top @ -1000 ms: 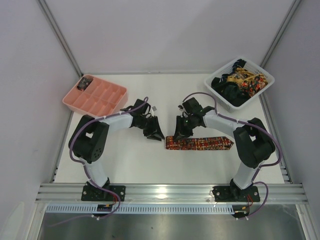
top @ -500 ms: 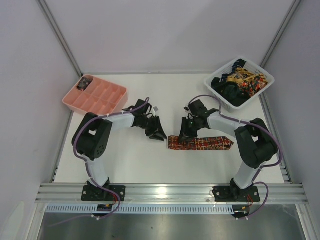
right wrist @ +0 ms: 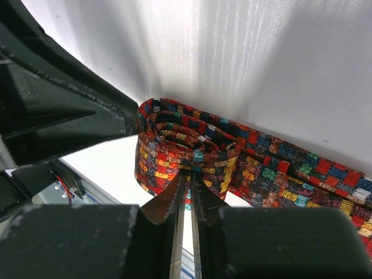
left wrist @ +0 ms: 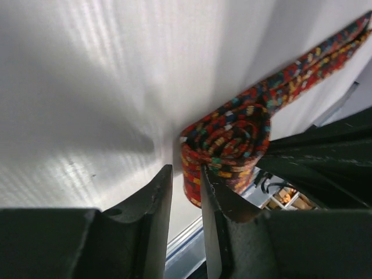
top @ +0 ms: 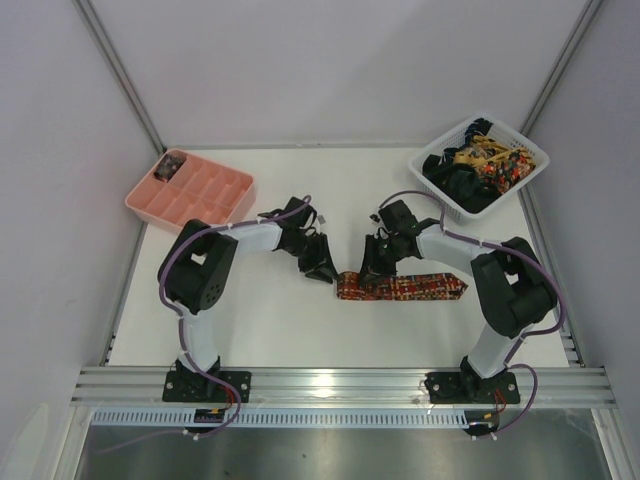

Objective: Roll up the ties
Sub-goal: Roll the tie

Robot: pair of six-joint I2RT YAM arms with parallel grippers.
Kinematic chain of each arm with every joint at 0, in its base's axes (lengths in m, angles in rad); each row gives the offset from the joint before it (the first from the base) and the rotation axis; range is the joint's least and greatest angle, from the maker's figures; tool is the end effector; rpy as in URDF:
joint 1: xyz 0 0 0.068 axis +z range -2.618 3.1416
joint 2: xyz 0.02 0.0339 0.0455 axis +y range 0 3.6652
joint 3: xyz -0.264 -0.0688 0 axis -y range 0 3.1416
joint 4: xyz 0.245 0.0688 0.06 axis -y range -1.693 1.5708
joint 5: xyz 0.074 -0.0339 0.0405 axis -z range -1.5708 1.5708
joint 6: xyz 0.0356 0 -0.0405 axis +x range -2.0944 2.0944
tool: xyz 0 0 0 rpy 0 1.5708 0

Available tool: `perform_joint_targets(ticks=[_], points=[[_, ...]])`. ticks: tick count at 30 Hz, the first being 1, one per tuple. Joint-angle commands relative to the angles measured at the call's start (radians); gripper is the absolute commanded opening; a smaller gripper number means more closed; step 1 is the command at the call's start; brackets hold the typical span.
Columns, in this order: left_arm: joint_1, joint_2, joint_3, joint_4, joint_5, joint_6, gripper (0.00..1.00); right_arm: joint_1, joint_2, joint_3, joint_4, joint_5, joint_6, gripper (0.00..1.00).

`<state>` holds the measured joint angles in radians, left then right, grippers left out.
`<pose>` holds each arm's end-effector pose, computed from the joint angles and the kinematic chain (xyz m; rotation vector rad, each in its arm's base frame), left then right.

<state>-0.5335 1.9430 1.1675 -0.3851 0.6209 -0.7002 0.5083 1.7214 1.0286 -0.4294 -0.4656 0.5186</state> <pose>0.3115 -0.2080 0.1363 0.0486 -2.9074 1.1084 0.2825 0.1757 0.1689 -0.1390 2.8415 0.9050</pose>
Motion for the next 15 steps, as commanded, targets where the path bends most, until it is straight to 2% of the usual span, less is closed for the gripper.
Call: perform_joint_targets(ticks=[1, 6, 10, 12, 14, 15], points=[[-0.006, -0.022, 0.023, -0.061, -0.102, -0.019, 0.31, 0.001, -0.016, 0.005, 0.011, -0.011, -0.023, 0.14], [-0.006, -0.117, -0.026, -0.060, -0.208, -0.035, 0.31, 0.012, -0.019, 0.063, -0.034, -0.016, -0.032, 0.19], [-0.003, -0.144, -0.028, -0.081, -0.244, -0.027, 0.32, 0.010, -0.034, 0.125, -0.101, -0.016, -0.037, 0.36], [0.001, -0.148, -0.020, -0.097, -0.240, -0.016, 0.33, 0.003, -0.051, 0.154, -0.152, -0.004, -0.054, 0.42], [0.004, -0.157, -0.025, -0.062, -0.175, 0.021, 0.36, -0.011, -0.063, 0.156, -0.175, -0.014, -0.075, 0.51], [0.004, -0.162, -0.023, -0.055, -0.155, 0.031, 0.42, -0.031, -0.074, 0.154, -0.186, -0.025, -0.078, 0.54]])
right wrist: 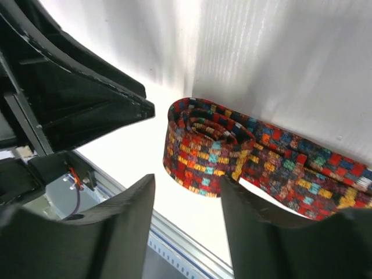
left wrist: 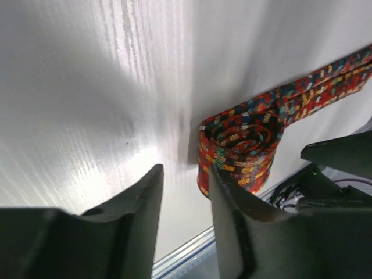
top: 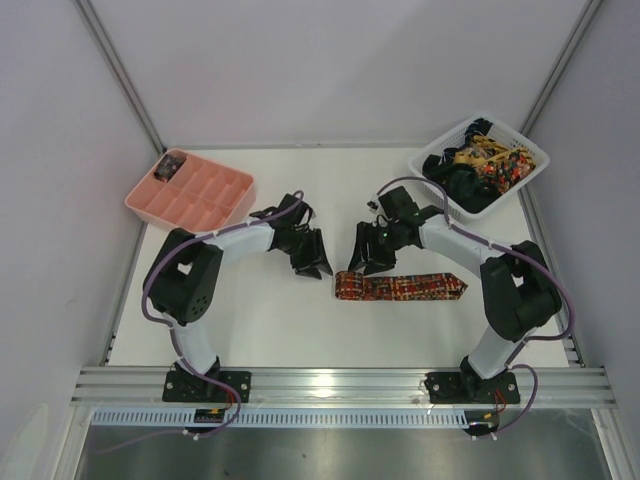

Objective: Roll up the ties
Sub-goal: Roll the tie

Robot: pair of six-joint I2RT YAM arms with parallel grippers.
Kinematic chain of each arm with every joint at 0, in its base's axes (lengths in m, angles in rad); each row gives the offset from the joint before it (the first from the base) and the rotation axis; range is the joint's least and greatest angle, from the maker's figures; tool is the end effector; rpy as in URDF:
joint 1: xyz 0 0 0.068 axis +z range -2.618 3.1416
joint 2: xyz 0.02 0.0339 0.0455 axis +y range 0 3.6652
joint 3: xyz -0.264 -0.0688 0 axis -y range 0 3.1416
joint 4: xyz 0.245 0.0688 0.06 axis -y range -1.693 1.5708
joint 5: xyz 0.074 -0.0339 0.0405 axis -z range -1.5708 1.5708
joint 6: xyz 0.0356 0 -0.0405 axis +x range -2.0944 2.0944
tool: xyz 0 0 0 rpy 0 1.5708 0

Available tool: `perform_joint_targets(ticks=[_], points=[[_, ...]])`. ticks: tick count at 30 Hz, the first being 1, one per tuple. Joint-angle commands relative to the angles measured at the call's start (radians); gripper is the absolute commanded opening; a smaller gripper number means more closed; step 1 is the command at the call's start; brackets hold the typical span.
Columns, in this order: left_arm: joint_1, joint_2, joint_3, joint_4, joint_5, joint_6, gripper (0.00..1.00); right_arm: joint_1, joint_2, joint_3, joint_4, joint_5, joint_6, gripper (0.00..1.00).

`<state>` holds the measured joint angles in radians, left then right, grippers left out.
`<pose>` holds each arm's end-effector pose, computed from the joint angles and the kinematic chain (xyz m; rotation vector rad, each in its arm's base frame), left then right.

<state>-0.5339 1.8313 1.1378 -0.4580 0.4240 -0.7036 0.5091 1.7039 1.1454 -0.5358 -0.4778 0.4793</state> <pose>0.3008 -0.1948 0.1609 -0.1142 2.9193 -0.8719 0.2916 0.1815 0.2024 -0.2075 2.8000 0.9238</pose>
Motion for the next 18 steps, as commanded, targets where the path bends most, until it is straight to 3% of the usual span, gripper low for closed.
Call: perform_joint_targets(ticks=[1, 3, 8, 15, 18], points=[[0.005, -0.062, 0.008, 0.021, 0.053, 0.052, 0.46, -0.043, -0.061, 0.021, -0.079, -0.031, -0.044, 0.56], [0.011, -0.078, -0.007, 0.061, 0.091, 0.062, 0.56, -0.060, -0.061, 0.002, -0.064, -0.103, -0.068, 0.57], [0.031, -0.083, -0.049, 0.125, 0.195, 0.087, 0.65, -0.066, -0.067, -0.022, -0.027, -0.146, -0.097, 0.54], [0.040, -0.098, -0.150, 0.274, 0.318, 0.072, 0.69, -0.055, -0.013, -0.070, 0.106, -0.274, -0.027, 0.21], [0.038, -0.102, -0.199, 0.361, 0.337, 0.056, 0.70, -0.058, 0.020, -0.099, 0.169, -0.289, 0.005, 0.14]])
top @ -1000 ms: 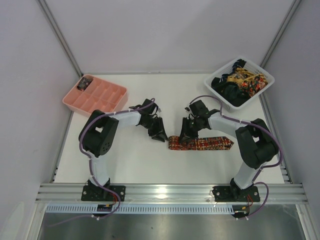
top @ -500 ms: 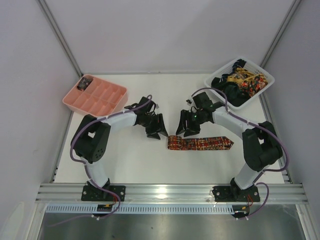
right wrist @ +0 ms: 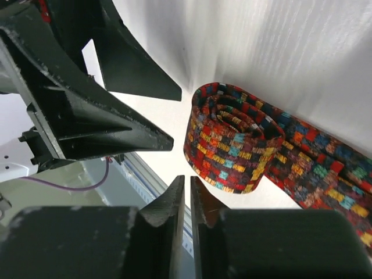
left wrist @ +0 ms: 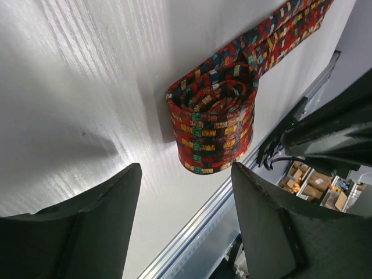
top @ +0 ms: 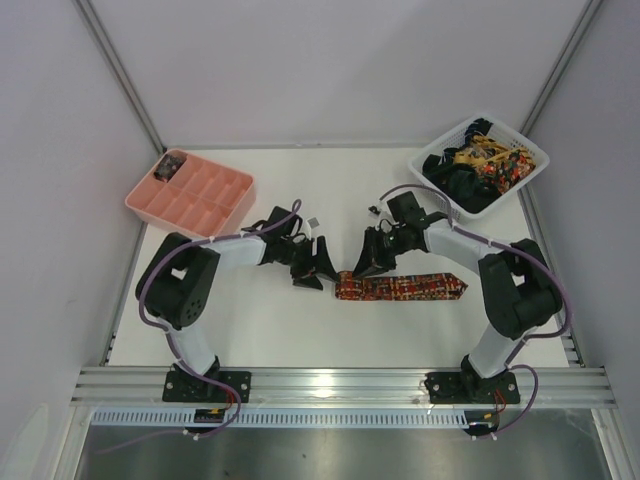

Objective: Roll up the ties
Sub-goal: Roll the tie

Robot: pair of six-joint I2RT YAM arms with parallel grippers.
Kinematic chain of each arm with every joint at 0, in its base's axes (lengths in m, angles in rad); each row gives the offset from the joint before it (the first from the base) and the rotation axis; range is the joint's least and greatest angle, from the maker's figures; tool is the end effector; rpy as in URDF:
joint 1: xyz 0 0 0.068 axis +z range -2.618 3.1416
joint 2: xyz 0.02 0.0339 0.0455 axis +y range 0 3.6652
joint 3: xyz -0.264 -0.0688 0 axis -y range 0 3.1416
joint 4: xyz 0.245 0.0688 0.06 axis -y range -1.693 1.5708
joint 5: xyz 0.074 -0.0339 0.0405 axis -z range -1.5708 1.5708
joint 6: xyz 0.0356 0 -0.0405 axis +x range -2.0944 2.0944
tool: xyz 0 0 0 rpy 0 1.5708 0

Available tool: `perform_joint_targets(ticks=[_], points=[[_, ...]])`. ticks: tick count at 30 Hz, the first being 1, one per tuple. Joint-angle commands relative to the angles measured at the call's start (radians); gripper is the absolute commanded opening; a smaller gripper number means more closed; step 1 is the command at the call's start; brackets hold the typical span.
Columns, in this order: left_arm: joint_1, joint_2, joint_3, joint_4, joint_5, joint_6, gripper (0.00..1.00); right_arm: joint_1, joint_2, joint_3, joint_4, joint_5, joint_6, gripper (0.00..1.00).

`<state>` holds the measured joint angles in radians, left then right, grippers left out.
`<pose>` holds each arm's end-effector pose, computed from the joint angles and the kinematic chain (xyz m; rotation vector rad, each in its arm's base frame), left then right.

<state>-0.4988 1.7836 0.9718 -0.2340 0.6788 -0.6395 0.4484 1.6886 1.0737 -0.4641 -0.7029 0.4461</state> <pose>0.2869 -0.1817 0.1471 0.0682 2.8143 -1.2393 0.2906 0.1653 0.1942 -0.2566 2.7534 1.2093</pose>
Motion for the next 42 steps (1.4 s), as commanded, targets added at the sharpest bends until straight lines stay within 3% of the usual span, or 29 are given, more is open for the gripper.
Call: perform_joint_targets(ticks=[1, 7, 13, 19, 27, 33, 36, 42], points=[[0.003, -0.058, -0.053, 0.157, 0.085, -0.011, 0.70, 0.004, 0.046, -0.029, 0.104, -0.067, 0.042, 0.13], [0.003, -0.069, -0.136, 0.369, 0.090, -0.041, 0.70, 0.003, 0.120, -0.035, 0.147, -0.058, 0.040, 0.09], [0.002, -0.035, -0.165, 0.475, 0.097, -0.042, 0.72, -0.007, 0.177, -0.043, 0.156, -0.041, 0.031, 0.07], [-0.026, 0.052, -0.096, 0.403, 0.119, 0.011, 0.72, -0.014, 0.198, -0.046, 0.154, -0.035, 0.022, 0.06], [-0.033, 0.108, -0.101, 0.369, 0.105, -0.084, 0.70, -0.020, 0.195, -0.049, 0.150, -0.032, 0.020, 0.06], [-0.073, 0.154, 0.005, 0.210, 0.065, -0.069, 0.60, -0.017, 0.187, -0.037, 0.140, -0.033, 0.029, 0.06], [-0.076, 0.163, 0.010, 0.231, 0.057, -0.106, 0.52, -0.010, 0.181, -0.026, 0.131, -0.027, 0.028, 0.06], [-0.084, 0.191, 0.050, 0.151, 0.013, -0.080, 0.25, -0.001, 0.183, -0.023, 0.128, -0.015, 0.029, 0.06]])
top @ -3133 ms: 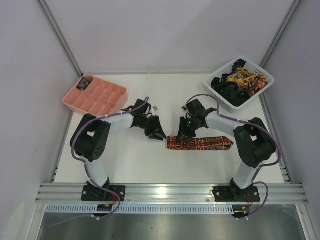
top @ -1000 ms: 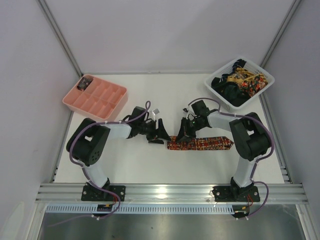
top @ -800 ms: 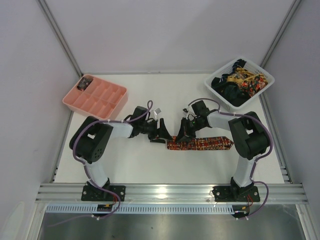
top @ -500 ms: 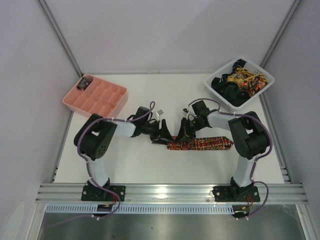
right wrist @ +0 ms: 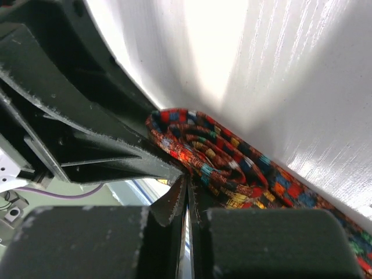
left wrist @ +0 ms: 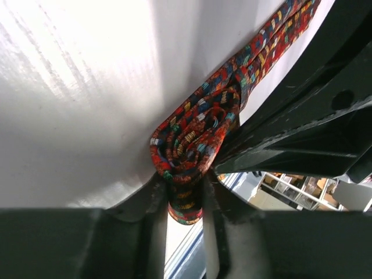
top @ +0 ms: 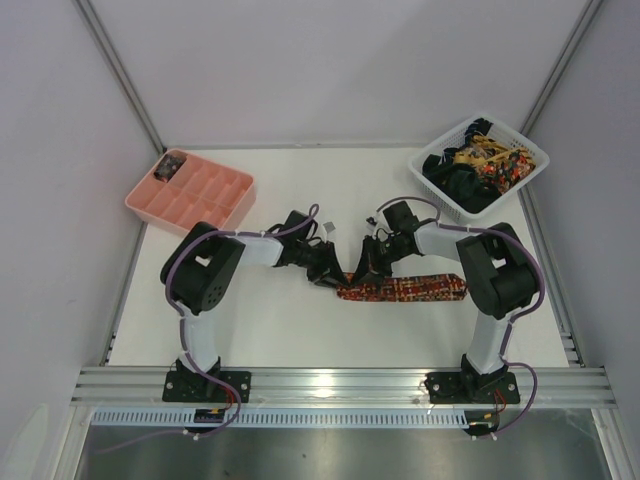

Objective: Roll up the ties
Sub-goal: Roll the tie

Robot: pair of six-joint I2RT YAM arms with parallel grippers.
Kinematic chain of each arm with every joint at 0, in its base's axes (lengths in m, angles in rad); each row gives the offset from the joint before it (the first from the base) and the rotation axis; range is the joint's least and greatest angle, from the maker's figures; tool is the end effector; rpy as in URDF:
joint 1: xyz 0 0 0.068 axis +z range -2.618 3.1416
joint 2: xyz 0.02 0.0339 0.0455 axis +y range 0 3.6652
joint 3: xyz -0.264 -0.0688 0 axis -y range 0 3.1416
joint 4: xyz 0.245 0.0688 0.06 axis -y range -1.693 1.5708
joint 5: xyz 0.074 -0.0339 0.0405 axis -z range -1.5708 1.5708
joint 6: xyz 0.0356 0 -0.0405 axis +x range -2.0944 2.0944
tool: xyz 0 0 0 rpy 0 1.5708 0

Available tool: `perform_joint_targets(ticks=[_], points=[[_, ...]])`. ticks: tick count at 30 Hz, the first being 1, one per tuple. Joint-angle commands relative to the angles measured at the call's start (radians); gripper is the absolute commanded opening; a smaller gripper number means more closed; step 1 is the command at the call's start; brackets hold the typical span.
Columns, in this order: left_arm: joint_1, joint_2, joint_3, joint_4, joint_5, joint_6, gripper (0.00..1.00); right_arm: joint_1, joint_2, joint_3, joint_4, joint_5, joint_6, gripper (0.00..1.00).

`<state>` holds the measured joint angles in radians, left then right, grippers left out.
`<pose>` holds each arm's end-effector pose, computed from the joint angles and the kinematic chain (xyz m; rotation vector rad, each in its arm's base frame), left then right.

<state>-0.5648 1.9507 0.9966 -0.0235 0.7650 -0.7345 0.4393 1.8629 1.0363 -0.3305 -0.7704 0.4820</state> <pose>0.2945 -0.2158 0.1109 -0.1053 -2.8063 1.4082 0.3027 0.1697 0.1356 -0.1807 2.8412 1.2949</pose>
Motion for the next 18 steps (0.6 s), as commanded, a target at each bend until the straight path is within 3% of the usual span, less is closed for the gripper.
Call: perform_joint_targets(ticks=[1, 3, 12, 18], points=[[-0.017, 0.024, 0.025, -0.061, -0.078, 0.015, 0.12, 0.013, 0.012, 0.016, -0.005, 0.052, -0.006, 0.06], [-0.018, 0.019, 0.027, -0.078, -0.107, 0.018, 0.00, 0.021, 0.013, 0.022, -0.011, 0.062, -0.006, 0.06], [-0.017, -0.010, 0.082, -0.216, -0.171, 0.106, 0.00, 0.032, -0.030, 0.062, -0.079, 0.095, -0.029, 0.07], [-0.015, -0.018, 0.082, -0.224, -0.161, 0.124, 0.29, 0.010, -0.097, 0.085, -0.169, 0.134, -0.045, 0.10]])
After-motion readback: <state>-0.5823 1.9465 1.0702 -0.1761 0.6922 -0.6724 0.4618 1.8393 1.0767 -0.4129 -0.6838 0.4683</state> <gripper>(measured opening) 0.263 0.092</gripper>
